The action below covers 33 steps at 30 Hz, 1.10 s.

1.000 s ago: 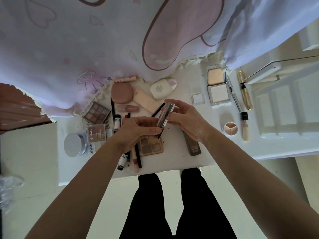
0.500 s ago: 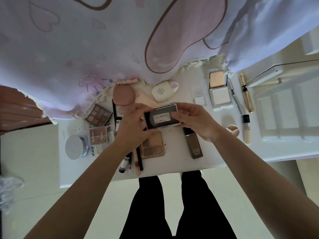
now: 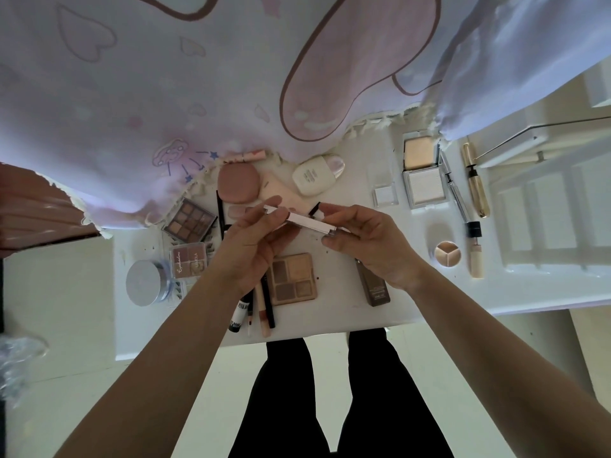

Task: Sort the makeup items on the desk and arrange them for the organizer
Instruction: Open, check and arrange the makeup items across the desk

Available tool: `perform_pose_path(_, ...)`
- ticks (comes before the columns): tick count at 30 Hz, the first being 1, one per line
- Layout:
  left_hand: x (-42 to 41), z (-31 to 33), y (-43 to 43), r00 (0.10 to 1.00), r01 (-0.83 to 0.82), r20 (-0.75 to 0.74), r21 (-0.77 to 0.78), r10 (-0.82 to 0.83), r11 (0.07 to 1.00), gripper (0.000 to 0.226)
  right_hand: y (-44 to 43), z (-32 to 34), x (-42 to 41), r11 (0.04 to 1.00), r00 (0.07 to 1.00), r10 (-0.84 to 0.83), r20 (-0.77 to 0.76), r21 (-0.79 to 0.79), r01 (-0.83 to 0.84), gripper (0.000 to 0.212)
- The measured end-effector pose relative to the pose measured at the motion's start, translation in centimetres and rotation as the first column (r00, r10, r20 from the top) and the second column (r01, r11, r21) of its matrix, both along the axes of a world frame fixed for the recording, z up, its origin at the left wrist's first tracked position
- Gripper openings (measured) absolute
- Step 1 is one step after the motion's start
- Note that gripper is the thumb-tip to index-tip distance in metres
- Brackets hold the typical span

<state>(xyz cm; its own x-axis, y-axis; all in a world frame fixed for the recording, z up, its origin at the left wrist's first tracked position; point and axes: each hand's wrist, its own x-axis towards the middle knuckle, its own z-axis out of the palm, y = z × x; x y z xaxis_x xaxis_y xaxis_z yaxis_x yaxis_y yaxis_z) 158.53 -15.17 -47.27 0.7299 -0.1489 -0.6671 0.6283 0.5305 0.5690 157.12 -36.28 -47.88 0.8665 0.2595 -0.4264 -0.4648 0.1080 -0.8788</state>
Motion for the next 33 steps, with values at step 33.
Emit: perform_pose_path(33,-1.2,0.0,-1.3,0.981,0.055,0.177,0.135,-0.079,0.989,0.061,0.1,1.0,-0.4,0.978,0.980,0.194,-0.031,-0.070,-0.196,0.044)
